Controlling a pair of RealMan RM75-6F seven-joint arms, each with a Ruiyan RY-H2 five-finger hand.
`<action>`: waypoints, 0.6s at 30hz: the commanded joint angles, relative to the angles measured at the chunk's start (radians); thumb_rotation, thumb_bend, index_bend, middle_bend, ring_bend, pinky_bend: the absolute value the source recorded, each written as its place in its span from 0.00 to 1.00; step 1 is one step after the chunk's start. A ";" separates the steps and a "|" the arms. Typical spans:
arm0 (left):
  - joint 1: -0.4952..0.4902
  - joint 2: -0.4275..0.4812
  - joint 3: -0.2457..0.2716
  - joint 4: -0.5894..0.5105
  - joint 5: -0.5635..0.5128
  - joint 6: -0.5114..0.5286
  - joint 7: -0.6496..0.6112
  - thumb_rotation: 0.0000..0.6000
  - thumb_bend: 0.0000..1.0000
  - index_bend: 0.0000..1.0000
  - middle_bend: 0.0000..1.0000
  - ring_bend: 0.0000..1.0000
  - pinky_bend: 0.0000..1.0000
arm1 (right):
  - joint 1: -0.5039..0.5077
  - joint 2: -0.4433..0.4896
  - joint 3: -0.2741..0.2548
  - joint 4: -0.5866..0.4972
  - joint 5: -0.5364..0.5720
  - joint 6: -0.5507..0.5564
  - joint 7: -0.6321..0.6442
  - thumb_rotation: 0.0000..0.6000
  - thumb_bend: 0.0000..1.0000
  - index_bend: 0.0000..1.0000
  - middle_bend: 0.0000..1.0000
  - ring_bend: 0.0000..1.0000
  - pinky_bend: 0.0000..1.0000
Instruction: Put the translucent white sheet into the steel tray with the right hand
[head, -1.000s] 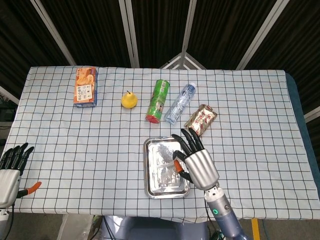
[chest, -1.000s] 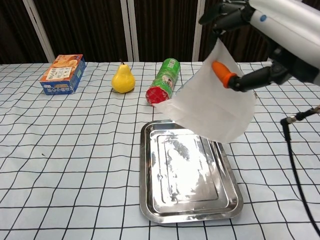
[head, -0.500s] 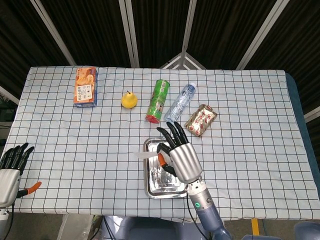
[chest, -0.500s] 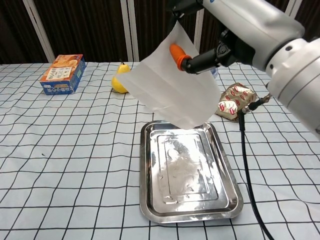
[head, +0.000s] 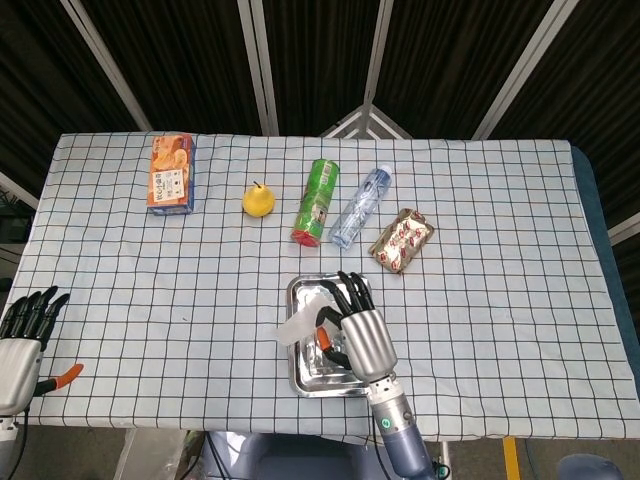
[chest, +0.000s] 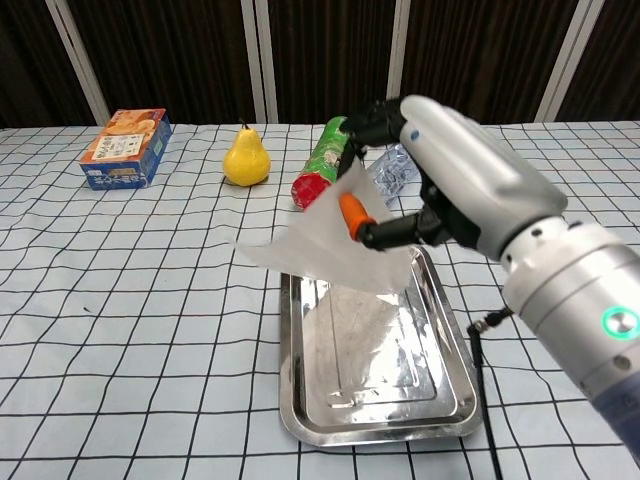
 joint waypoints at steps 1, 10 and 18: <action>0.000 -0.001 0.000 0.000 0.000 0.000 0.001 1.00 0.06 0.00 0.00 0.00 0.00 | -0.030 -0.002 -0.042 0.049 0.023 0.005 0.024 1.00 0.58 0.65 0.20 0.00 0.00; -0.001 -0.003 -0.001 0.001 -0.002 -0.002 0.007 1.00 0.07 0.00 0.00 0.00 0.00 | -0.065 0.012 -0.094 0.106 0.031 0.001 0.050 1.00 0.58 0.66 0.20 0.00 0.00; 0.003 0.000 0.004 0.007 0.008 0.006 0.007 1.00 0.07 0.00 0.00 0.00 0.00 | -0.093 0.049 -0.115 0.085 0.035 0.002 0.081 1.00 0.58 0.66 0.20 0.00 0.00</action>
